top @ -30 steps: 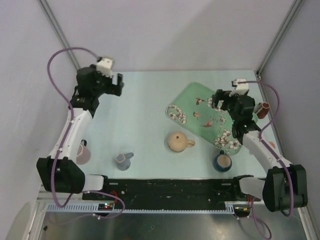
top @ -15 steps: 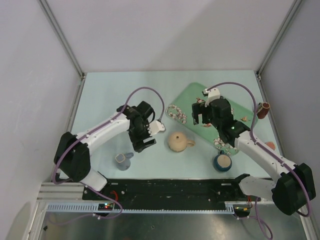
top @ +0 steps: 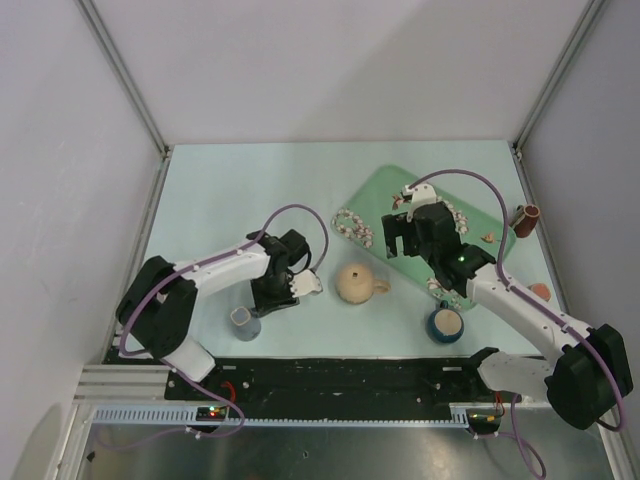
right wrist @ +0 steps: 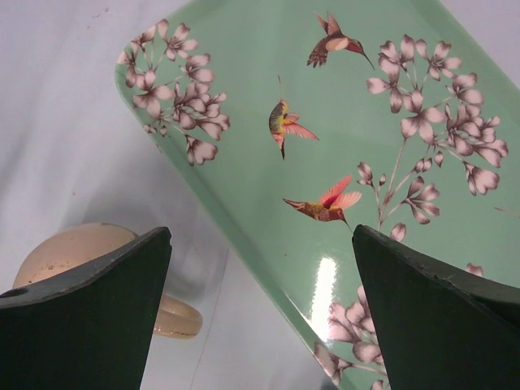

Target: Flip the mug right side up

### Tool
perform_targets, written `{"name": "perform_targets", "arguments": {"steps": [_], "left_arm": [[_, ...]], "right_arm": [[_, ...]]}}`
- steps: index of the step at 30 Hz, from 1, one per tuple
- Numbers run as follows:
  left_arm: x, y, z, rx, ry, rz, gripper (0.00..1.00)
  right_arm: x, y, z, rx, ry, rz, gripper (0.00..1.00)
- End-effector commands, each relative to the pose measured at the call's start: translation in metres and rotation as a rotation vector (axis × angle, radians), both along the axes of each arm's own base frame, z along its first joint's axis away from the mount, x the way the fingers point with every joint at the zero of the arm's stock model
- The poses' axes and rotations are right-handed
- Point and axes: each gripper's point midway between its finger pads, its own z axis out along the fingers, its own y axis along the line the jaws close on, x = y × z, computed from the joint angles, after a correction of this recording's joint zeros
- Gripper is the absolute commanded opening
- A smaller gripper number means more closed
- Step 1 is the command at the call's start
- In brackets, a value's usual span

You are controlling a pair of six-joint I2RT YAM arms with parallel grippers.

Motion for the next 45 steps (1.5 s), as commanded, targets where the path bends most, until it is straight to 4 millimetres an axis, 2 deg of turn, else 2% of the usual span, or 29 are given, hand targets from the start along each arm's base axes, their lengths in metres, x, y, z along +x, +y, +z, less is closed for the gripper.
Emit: {"name": "perform_targets", "arguments": {"steps": [1,4,7,9,11,13,15,17,19,21,24,26,30,37,39,41,43,45], "left_arm": [[0.008,-0.005,-0.003,-0.006,-0.023,-0.027,0.36],[0.008,-0.005,0.000,-0.007,-0.024,-0.021,0.09],[0.016,-0.007,0.012,-0.016,-0.044,0.001,0.01],[0.035,-0.016,0.033,-0.073,-0.100,0.065,0.00],[0.061,-0.032,0.067,-0.189,-0.167,0.157,0.00],[0.089,-0.049,0.113,-0.331,-0.248,0.250,0.00],[0.112,-0.066,0.166,-0.504,-0.315,0.328,0.00],[0.126,-0.083,0.229,-0.701,-0.373,0.375,0.00],[0.130,-0.096,0.279,-0.859,-0.390,0.405,0.00],[0.127,-0.106,0.318,-0.977,-0.392,0.407,0.00],[0.118,-0.118,0.356,-1.097,-0.372,0.396,0.00],[0.112,-0.124,0.370,-1.145,-0.347,0.389,0.00],[0.108,-0.128,0.374,-1.172,-0.312,0.386,0.00],[0.104,-0.132,0.375,-1.186,-0.288,0.375,0.00],[0.105,-0.133,0.374,-1.187,-0.284,0.375,0.00],[0.106,-0.133,0.373,-1.187,-0.286,0.377,0.00],[0.108,-0.133,0.372,-1.185,-0.289,0.380,0.00],[0.111,-0.131,0.369,-1.177,-0.296,0.389,0.00]], "right_arm": [[-0.001,-0.002,0.006,0.012,-0.020,-0.027,1.00],[-0.003,-0.005,0.009,0.013,-0.032,-0.035,1.00],[-0.004,-0.004,0.019,0.032,-0.059,-0.025,1.00],[-0.008,0.004,0.033,0.083,-0.082,0.020,1.00],[-0.016,0.017,0.052,0.162,-0.104,0.096,1.00],[-0.024,0.031,0.071,0.248,-0.119,0.175,1.00],[-0.033,0.046,0.089,0.333,-0.124,0.242,1.00],[-0.041,0.064,0.108,0.442,-0.118,0.309,1.00],[-0.051,0.088,0.128,0.567,-0.099,0.406,1.00],[-0.059,0.113,0.155,0.700,-0.092,0.509,1.00],[-0.067,0.143,0.185,0.874,-0.063,0.628,1.00],[-0.072,0.157,0.200,0.961,-0.055,0.699,0.98],[-0.078,0.173,0.226,1.065,-0.087,0.799,0.90],[-0.075,0.189,0.237,1.125,-0.097,0.848,0.80],[-0.074,0.200,0.235,1.139,-0.056,0.871,0.72],[-0.075,0.208,0.238,1.163,-0.032,0.907,0.59],[-0.076,0.212,0.243,1.190,-0.014,0.939,0.42],[-0.073,0.213,0.245,1.200,0.002,0.954,0.19]]}}
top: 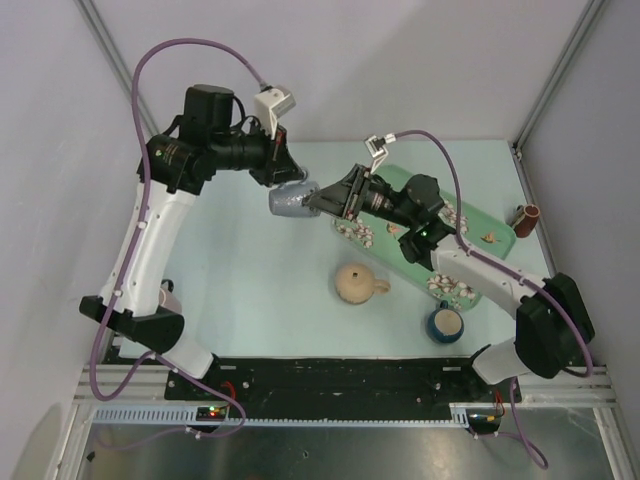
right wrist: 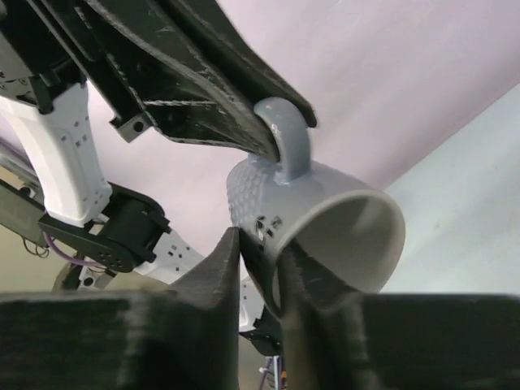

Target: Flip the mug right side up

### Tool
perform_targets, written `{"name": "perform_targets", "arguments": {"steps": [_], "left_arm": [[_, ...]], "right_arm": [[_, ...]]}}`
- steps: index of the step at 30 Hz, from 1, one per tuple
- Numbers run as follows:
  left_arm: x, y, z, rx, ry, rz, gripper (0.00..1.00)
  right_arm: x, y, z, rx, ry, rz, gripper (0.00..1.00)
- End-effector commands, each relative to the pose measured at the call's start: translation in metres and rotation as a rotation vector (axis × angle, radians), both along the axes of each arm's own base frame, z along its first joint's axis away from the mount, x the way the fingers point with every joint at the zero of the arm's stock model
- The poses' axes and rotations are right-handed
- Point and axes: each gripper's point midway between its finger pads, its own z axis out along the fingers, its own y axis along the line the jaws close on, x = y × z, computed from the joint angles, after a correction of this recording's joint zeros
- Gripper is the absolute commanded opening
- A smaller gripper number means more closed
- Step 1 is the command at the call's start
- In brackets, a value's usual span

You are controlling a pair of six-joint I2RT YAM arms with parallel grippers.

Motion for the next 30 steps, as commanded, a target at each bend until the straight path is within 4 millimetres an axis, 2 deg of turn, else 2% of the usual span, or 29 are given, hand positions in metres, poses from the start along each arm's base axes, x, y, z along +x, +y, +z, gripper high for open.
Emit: {"name": "perform_targets", "arguments": {"steps": [1,2,3,4,5,6,9,11,13,16,18,20,22,25,30], "left_arm": [[0.001,-0.003,0.014,-0.048,-0.022,0.007,0.02],[0.006,0.000,0.012,-0.034,-0.026,0.038,0.13],[0.017,0.009,0.009,0.001,-0.046,0.106,0.56],[0.026,0.018,0.007,0.039,-0.073,0.162,0.78],[0.039,0.032,0.005,0.092,-0.110,0.242,0.89],[0.048,0.044,0.003,0.141,-0.143,0.297,0.94],[0.070,0.087,-0.003,0.303,-0.223,0.467,0.99],[0.077,0.108,-0.011,0.403,-0.250,0.516,0.99],[0.080,0.126,-0.027,0.502,-0.248,0.535,1.00],[0.079,0.146,-0.056,0.607,-0.209,0.529,1.00],[0.077,0.160,-0.079,0.665,-0.167,0.516,1.00],[0.075,0.177,-0.101,0.721,-0.119,0.512,1.00],[0.071,0.192,-0.120,0.767,-0.075,0.499,1.00],[0.065,0.218,-0.152,0.847,0.001,0.482,1.00],[0.056,0.280,-0.201,1.030,0.165,0.519,0.93]], "right_arm": [[-0.004,0.000,0.033,0.083,-0.040,0.085,0.09],[0.001,-0.002,0.032,0.069,-0.042,0.070,0.05],[0.013,-0.006,0.023,0.034,-0.010,0.035,0.02],[0.026,-0.012,0.009,-0.026,0.023,-0.016,0.01],[0.040,-0.019,-0.002,-0.077,0.050,-0.079,0.01],[0.054,-0.028,-0.020,-0.167,0.069,-0.155,0.00],[0.095,-0.071,-0.075,-0.476,0.122,-0.415,0.00],[0.117,-0.114,-0.109,-0.693,0.169,-0.560,0.00],[0.134,-0.166,-0.139,-0.892,0.225,-0.688,0.00],[0.149,-0.249,-0.178,-1.160,0.344,-0.850,0.00],[0.152,-0.295,-0.200,-1.278,0.436,-0.912,0.00],[0.151,-0.330,-0.218,-1.337,0.524,-0.946,0.00],[0.150,-0.354,-0.232,-1.370,0.592,-0.961,0.00],[0.148,-0.380,-0.255,-1.404,0.679,-0.974,0.00],[0.143,-0.409,-0.287,-1.490,0.781,-0.994,0.00]]}}
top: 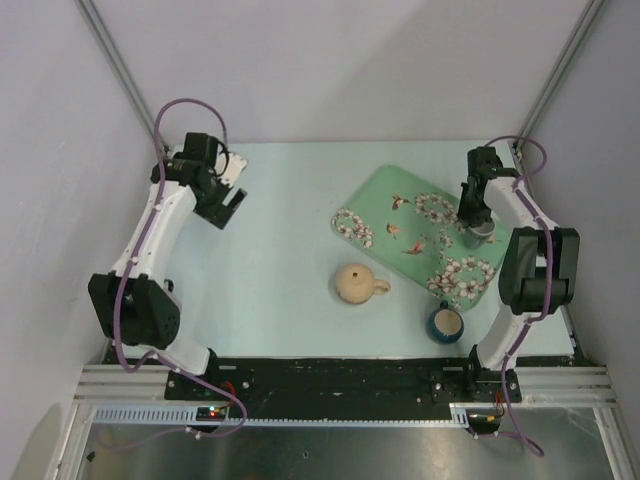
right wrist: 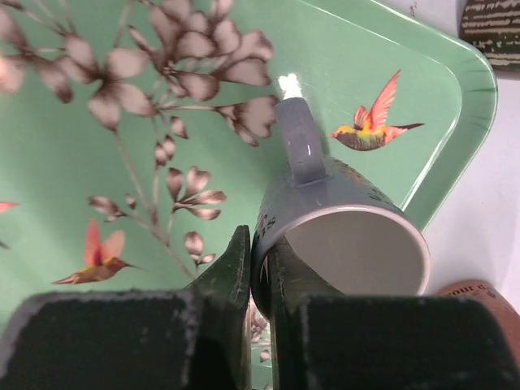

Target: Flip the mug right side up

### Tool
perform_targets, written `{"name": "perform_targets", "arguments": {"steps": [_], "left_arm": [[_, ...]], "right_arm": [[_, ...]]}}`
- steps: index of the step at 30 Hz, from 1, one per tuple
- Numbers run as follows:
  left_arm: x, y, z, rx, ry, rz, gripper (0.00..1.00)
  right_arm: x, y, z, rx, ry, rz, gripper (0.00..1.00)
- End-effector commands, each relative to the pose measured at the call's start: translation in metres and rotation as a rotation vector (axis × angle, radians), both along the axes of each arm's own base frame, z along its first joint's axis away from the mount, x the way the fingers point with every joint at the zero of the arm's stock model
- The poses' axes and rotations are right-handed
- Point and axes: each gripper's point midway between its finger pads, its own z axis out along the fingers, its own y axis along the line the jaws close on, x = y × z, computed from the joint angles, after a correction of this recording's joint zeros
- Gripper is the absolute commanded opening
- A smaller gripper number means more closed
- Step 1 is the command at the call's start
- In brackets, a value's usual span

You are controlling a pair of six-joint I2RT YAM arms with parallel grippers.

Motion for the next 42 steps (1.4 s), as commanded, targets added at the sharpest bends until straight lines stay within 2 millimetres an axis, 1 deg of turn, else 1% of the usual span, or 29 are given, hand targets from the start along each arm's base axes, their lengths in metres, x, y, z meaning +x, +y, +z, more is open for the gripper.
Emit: {"name": "perform_targets", "arguments": {"steps": [1,4,5,6,7,9,11,13,15,16,17,18,19,20,24,28,30,31,32,33,34,36,38,42], "left_arm": [[-0.007,0.055,-0.025,0.157,0.103,0.049,0.92],[-0.018,0.088,-0.045,0.173,0.179,0.122,0.95],[-0.021,0.097,-0.050,0.176,0.199,0.147,0.96],[-0.025,0.108,-0.055,0.180,0.221,0.174,0.98],[-0.029,0.115,-0.060,0.182,0.242,0.195,0.99],[-0.038,0.129,-0.073,0.168,0.285,0.235,0.99],[-0.046,0.135,-0.085,0.144,0.327,0.253,1.00],[-0.054,0.137,-0.097,0.119,0.373,0.259,1.00],[-0.063,0.137,-0.111,0.084,0.427,0.268,1.00],[-0.067,0.135,-0.118,0.067,0.456,0.273,1.00],[-0.072,0.134,-0.125,0.055,0.488,0.276,1.00],[-0.079,0.132,-0.132,0.046,0.525,0.276,1.00],[-0.084,0.131,-0.138,0.040,0.554,0.276,1.00],[-0.090,0.129,-0.144,0.030,0.582,0.275,1.00],[-0.106,0.129,-0.156,0.015,0.653,0.286,0.96],[-0.116,0.134,-0.164,0.024,0.704,0.303,0.89],[-0.122,0.134,-0.167,0.026,0.735,0.301,0.82],[-0.125,0.133,-0.168,0.022,0.748,0.302,0.77],[-0.126,0.132,-0.169,0.017,0.756,0.301,0.70],[-0.128,0.129,-0.170,0.004,0.762,0.298,0.64],[-0.130,0.126,-0.169,-0.009,0.768,0.296,0.56],[-0.131,0.118,-0.168,-0.048,0.771,0.290,0.45],[-0.134,0.108,-0.166,-0.083,0.778,0.272,0.40],[-0.142,0.082,-0.163,-0.158,0.810,0.195,0.38]], "right_arm": [[0.000,-0.022,-0.007,-0.077,0.035,-0.021,0.00],[0.000,-0.025,-0.016,-0.068,0.048,-0.036,0.00],[-0.001,-0.026,-0.017,-0.061,0.050,-0.042,0.04],[-0.001,-0.025,-0.019,-0.046,0.050,-0.045,0.10],[-0.003,-0.025,-0.020,-0.034,0.051,-0.050,0.21],[-0.006,-0.025,-0.022,-0.018,0.049,-0.055,0.36],[-0.008,-0.025,-0.023,-0.011,0.049,-0.054,0.48],[-0.009,-0.021,-0.022,0.001,0.048,-0.047,0.59],[-0.010,-0.019,-0.018,0.001,0.043,-0.039,0.68],[-0.010,-0.017,-0.015,-0.004,0.038,-0.034,0.76],[-0.011,-0.017,-0.013,-0.008,0.034,-0.033,0.80],[-0.011,-0.016,-0.010,-0.010,0.030,-0.030,0.89],[-0.012,-0.015,-0.006,-0.011,0.023,-0.031,0.94],[-0.013,-0.014,-0.003,-0.011,0.019,-0.029,0.97],[-0.017,-0.011,0.008,-0.022,0.004,-0.024,0.99],[-0.020,-0.008,0.021,-0.044,-0.016,-0.008,1.00],[-0.021,0.002,0.027,-0.049,-0.026,0.021,1.00],[-0.022,0.005,0.030,-0.053,-0.034,0.031,0.99],[-0.022,0.006,0.033,-0.059,-0.039,0.036,0.99],[-0.023,0.008,0.037,-0.065,-0.048,0.042,0.99],[-0.023,0.008,0.040,-0.068,-0.056,0.045,0.99],[-0.024,0.010,0.049,-0.073,-0.081,0.052,0.99],[-0.023,0.011,0.056,-0.076,-0.105,0.058,0.99],[-0.021,0.012,0.068,-0.078,-0.146,0.066,0.99]]}}
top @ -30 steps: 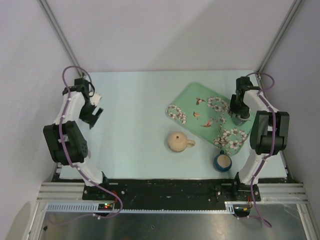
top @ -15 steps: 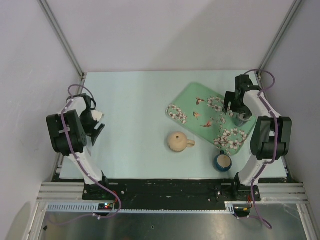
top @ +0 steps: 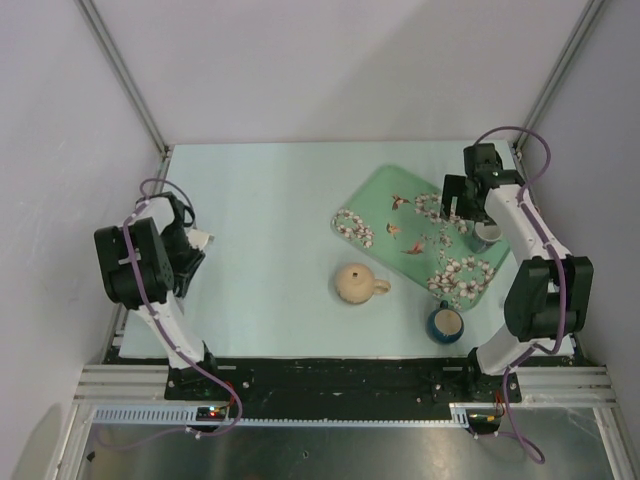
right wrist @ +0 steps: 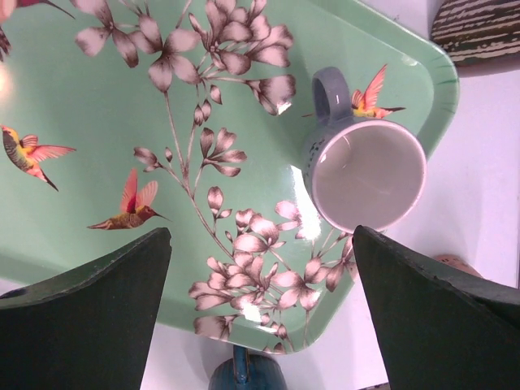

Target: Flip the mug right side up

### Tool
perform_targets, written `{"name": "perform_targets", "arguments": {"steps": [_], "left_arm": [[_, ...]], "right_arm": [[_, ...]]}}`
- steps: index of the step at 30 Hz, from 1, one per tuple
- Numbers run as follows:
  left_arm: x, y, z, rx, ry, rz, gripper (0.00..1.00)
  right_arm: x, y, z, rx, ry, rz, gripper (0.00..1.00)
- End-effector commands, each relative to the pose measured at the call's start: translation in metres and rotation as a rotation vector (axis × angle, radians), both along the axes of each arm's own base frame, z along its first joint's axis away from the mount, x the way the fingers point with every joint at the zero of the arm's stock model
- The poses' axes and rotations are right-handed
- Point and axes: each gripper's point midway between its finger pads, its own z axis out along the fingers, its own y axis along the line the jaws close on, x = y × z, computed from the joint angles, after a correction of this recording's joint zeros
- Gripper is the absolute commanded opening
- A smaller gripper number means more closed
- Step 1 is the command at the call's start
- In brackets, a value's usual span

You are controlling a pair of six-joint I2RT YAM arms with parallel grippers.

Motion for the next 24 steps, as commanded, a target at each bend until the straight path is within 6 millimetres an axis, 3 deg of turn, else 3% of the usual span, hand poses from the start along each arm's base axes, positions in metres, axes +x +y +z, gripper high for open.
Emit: {"name": "perform_targets", "arguments": {"steps": [1,4,10,16,19,24], "left_arm": [[-0.018,-0.039,0.010,-0.160,0.037,-0.052,0.37],[-0.021,-0.045,0.018,-0.154,0.032,-0.108,0.39],[-0.025,-0.014,0.027,-0.006,0.077,-0.251,0.57],[-0.031,0.001,0.030,0.057,0.123,-0.322,0.57],[-0.029,0.001,0.029,0.053,0.110,-0.334,0.49],[-0.026,0.001,0.028,0.050,0.102,-0.332,0.18]], "right_arm": [[-0.001,-0.005,0.026,-0.029,-0.074,0.007,0.99],[-0.001,-0.005,0.029,-0.031,-0.082,0.014,0.99],[-0.001,0.000,0.032,-0.018,-0.089,0.045,0.99],[-0.001,0.003,0.035,-0.015,-0.101,0.062,1.00],[0.000,0.006,0.038,-0.007,-0.112,0.075,0.99],[0.003,0.010,0.045,0.003,-0.143,0.087,0.99]]}}
